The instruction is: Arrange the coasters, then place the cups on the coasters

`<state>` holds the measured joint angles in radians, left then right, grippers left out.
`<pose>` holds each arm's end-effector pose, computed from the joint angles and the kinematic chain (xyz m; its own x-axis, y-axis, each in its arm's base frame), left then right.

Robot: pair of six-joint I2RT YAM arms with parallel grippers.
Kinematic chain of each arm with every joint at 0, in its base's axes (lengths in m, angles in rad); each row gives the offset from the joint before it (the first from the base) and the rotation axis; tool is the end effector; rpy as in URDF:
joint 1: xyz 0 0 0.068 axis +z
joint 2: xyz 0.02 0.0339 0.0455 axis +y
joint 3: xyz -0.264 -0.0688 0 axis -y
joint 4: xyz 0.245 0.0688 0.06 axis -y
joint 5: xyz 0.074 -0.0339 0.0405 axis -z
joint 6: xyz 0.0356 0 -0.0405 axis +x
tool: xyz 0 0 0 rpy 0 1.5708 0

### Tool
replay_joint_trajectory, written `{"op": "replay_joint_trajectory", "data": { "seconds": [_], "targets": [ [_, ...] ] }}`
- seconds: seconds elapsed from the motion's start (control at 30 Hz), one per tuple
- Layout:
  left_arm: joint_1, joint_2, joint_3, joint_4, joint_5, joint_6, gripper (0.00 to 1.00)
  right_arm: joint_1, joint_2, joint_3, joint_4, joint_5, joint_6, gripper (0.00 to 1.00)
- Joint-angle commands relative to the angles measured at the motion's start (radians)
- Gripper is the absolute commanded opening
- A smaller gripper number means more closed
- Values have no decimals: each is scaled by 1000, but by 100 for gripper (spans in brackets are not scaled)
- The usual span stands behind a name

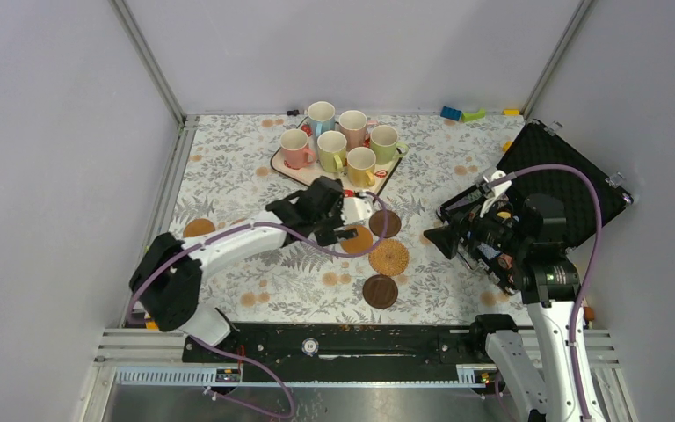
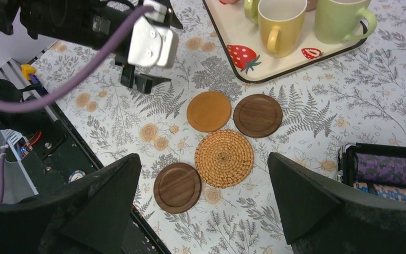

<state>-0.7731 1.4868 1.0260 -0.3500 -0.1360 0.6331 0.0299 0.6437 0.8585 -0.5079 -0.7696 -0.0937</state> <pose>0.2319 -0.2195 0.2422 -0.0484 0.8662 -0.4973 0.8109 0.3248 0.4868 0.1299 0.0287 0.3540 -0.2232 -0.0739 -0.9720 -0.7114 0.6941 0.1106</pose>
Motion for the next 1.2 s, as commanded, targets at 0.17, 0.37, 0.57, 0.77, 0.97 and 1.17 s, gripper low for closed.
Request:
{"op": "replay_joint_trajectory", "data": {
  "seconds": [0.17, 0.37, 0.57, 0.77, 0.97, 1.17],
  "targets": [
    [-118, 194, 152, 62, 14, -77, 99, -23, 22, -16, 61, 9, -19, 98],
    [-145, 314, 200, 63, -45, -88, 99, -53, 21, -18, 66, 3, -16, 98],
    [-144, 375, 160, 106, -132, -63, 99, -54, 19, -18, 65, -8, -16, 98],
    [-122, 373, 81, 147, -181, -42, 90, -54, 14, -19, 66, -16, -16, 98],
    [-22, 291, -14, 147, -164, -43, 86, -54, 14, -19, 65, -25, -14, 98],
    [76, 194, -149, 153, -136, -20, 86, -55, 14, -18, 65, -32, -12, 98]
  ]
}}
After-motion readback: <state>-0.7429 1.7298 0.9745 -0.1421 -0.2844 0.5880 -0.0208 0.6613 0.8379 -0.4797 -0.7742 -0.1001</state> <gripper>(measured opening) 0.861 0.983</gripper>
